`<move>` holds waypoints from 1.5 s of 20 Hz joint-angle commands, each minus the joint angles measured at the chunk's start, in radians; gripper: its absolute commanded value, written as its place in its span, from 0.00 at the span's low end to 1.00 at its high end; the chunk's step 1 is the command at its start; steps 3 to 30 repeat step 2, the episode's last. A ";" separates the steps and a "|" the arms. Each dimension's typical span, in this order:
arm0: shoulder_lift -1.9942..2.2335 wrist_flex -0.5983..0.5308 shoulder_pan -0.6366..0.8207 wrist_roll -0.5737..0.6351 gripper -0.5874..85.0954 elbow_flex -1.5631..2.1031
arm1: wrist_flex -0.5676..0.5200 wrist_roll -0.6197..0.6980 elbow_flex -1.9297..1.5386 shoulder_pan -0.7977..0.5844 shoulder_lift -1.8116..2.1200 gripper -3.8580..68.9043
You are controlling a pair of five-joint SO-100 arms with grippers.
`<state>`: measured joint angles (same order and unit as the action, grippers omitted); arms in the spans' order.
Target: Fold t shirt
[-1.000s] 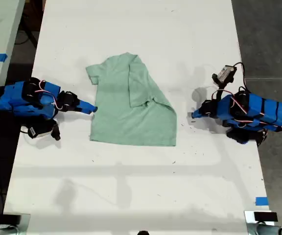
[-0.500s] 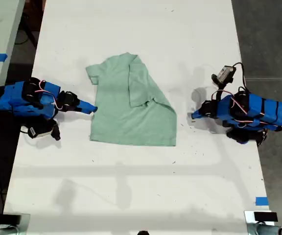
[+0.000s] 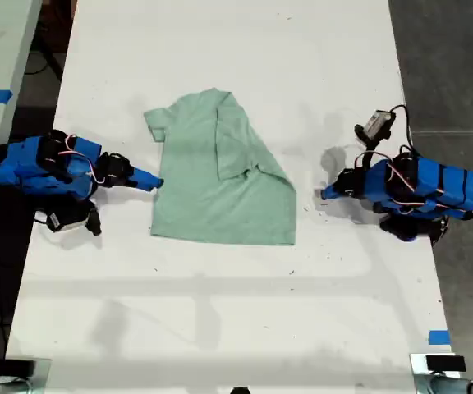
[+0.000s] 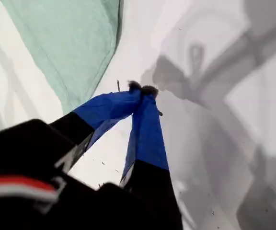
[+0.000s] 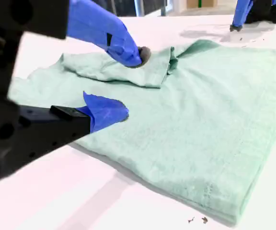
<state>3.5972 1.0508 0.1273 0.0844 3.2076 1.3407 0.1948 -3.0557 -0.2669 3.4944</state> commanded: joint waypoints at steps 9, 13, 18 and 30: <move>0.008 -0.006 0.002 0.006 0.18 0.006 | -0.003 -0.012 -0.048 0.012 0.014 0.05; 0.008 -0.006 0.002 0.006 0.18 0.006 | -0.003 -0.012 -0.048 0.012 0.014 0.05; 0.008 -0.006 0.002 0.006 0.18 0.006 | -0.003 -0.012 -0.048 0.012 0.014 0.05; 0.008 -0.006 0.002 0.006 0.18 0.006 | -0.003 -0.012 -0.048 0.012 0.014 0.05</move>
